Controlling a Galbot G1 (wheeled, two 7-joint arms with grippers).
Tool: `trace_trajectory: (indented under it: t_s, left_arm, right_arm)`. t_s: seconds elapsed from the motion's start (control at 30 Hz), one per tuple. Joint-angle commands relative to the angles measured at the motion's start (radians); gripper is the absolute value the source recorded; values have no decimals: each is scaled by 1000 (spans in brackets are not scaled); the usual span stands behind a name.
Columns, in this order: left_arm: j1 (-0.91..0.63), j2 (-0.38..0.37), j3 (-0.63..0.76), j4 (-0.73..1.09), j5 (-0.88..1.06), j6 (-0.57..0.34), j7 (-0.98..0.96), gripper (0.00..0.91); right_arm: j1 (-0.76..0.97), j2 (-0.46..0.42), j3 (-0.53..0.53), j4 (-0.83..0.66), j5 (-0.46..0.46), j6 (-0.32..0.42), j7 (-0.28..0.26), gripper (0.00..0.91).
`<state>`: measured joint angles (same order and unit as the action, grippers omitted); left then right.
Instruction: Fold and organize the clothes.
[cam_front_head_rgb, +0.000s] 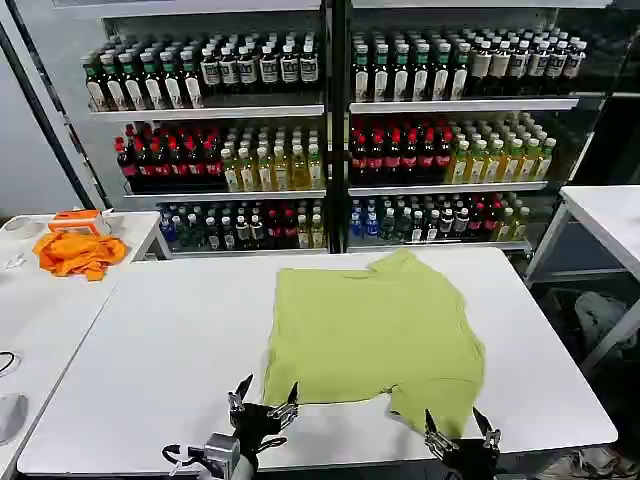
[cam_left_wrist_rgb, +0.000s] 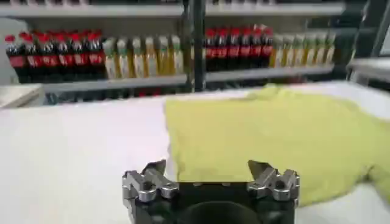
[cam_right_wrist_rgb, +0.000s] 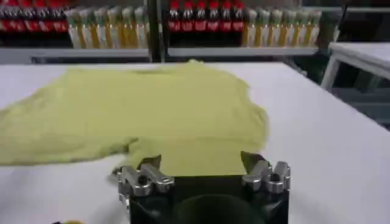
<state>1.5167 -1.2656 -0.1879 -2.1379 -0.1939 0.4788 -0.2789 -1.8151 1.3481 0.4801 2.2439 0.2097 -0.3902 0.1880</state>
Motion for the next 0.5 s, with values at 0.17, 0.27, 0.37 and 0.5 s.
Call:
trace_trajectory:
  t_s: [0.17,0.27,0.37,0.5]
  left_arm:
    - [-62,16,3,107,-24,97,-11,282]
    - [-59,16,6,104,-25,97,-11,30]
    - [-57,16,11,104,-26,98,-9,20]
    - [-56,15,14,107,-30,98,-8,20]
  right_arm:
    - [1,14,-36,-36,16,-29,19,725]
    - [-4,19,-44,-39,33,-35,31,0]
    - [-10,21,-48,-38,43,-41,35,0]
    - [-16,22,-50,-30,56,-44,37,0]
